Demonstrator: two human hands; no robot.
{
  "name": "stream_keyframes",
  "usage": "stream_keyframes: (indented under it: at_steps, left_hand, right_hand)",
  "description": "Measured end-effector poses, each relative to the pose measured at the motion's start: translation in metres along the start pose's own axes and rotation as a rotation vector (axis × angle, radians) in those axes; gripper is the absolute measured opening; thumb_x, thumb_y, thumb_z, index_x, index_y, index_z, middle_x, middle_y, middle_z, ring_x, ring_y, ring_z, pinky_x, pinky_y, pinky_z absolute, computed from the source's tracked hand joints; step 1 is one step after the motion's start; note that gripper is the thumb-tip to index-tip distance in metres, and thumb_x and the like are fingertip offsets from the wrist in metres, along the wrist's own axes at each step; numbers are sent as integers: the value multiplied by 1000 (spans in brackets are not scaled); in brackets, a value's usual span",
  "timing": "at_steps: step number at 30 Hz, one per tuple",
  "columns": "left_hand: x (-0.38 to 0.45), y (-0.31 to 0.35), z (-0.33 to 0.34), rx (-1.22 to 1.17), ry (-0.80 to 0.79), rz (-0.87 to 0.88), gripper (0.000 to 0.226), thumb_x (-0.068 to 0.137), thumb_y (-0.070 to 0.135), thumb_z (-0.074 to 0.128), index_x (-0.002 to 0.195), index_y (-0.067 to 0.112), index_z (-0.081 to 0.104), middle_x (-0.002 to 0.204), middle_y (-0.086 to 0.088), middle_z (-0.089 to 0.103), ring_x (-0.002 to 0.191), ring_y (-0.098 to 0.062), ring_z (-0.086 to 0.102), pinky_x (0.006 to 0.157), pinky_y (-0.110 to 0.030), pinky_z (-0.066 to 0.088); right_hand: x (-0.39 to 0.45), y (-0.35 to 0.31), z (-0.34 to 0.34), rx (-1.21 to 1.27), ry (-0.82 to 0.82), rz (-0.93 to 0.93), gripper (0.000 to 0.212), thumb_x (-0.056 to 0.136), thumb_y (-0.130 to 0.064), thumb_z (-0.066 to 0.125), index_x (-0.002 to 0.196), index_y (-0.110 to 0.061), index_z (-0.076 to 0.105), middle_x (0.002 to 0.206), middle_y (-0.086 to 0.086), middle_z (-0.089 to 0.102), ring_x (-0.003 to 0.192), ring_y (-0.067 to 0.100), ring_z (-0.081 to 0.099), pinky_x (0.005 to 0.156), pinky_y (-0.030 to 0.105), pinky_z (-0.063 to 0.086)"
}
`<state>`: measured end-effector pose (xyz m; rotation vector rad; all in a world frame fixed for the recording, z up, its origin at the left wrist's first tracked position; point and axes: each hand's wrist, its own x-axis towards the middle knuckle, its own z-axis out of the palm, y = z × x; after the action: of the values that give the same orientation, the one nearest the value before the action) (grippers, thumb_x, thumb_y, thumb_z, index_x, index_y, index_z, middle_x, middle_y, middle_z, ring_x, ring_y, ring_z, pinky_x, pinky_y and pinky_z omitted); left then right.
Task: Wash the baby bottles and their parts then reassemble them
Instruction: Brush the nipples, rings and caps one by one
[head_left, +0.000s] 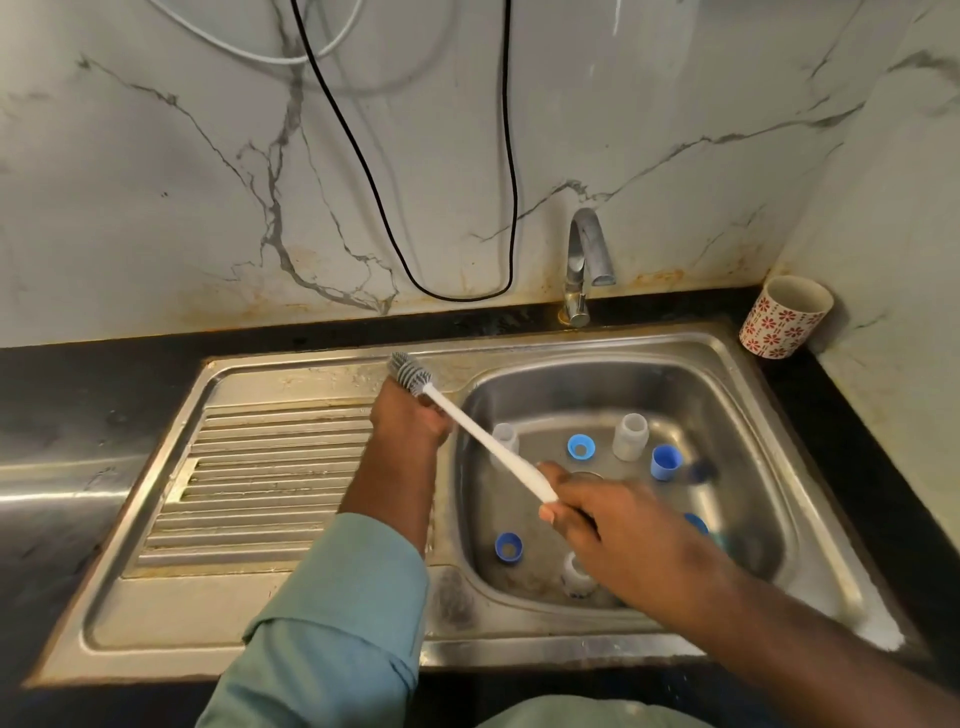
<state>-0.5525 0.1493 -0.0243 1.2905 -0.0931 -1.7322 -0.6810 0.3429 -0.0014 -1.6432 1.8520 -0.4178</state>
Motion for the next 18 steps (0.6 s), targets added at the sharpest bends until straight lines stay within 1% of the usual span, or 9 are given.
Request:
stream_keyframes:
  at_steps: [1,2,4,5,8,11,13,16,18]
  left_hand:
    - [2,2,0,-20,19,6,21,101,23,48,111,10,61,108,-14,62,103,-26,63,90,-38,55]
    - [2,0,-1,-9,25,13,16,100,21,50,104,10,61,98,-14,63,94,-25,64,82,-36,57]
    - [-1,-7,-1,14,1,-26,23,96,17,55,74,14,52,59,-3,47,55,-13,48,48,-20,46]
    - [2,-6,-1,26,-21,-40,30,96,18,55,67,16,46,51,0,38,46,-10,39,44,-16,42]
    - [8,13,-4,-12,-23,-50,25,98,23,49,74,17,46,59,0,44,49,-11,45,59,-19,50]
    - [10,8,-5,-17,-41,-15,31,98,20,51,68,17,44,53,1,39,44,-9,38,38,-14,36]
    - [11,4,-4,0,-56,-11,34,96,19,53,64,17,41,50,3,33,43,-8,32,40,-12,37]
    - [8,14,-4,-60,-39,-8,26,96,22,54,72,16,48,58,1,43,47,-10,45,57,-19,50]
    - [4,7,-3,-3,-45,44,25,98,21,53,74,15,49,64,-1,44,51,-12,45,44,-20,43]
  right_hand:
    - [-6,-2,1,19,-27,-1,35,102,-40,40,137,-38,45,71,-7,53,57,7,51,54,23,44]
    - [-5,-1,1,19,-25,-2,34,102,-40,39,136,-38,46,71,-7,53,57,7,51,53,22,44]
    - [7,3,-3,3,13,25,35,102,-41,38,136,-38,45,70,-6,53,57,7,51,54,23,45]
    - [10,5,-4,2,21,30,36,102,-42,38,137,-39,44,70,-6,53,57,7,51,56,25,46]
    - [-1,5,0,-6,-5,3,39,102,-44,38,141,-43,39,74,-7,56,60,7,54,57,26,48]
    - [3,3,1,-3,12,13,37,101,-44,39,138,-41,44,70,-6,53,56,6,50,54,26,45]
    - [11,3,1,10,39,16,35,102,-43,39,136,-39,47,67,-7,53,54,7,50,53,26,46]
    - [1,-1,4,5,13,-6,39,102,-42,39,141,-38,41,71,-8,53,55,6,51,51,19,41]
    - [0,-2,5,21,6,10,36,102,-42,39,136,-36,46,72,-7,55,56,6,53,52,21,46]
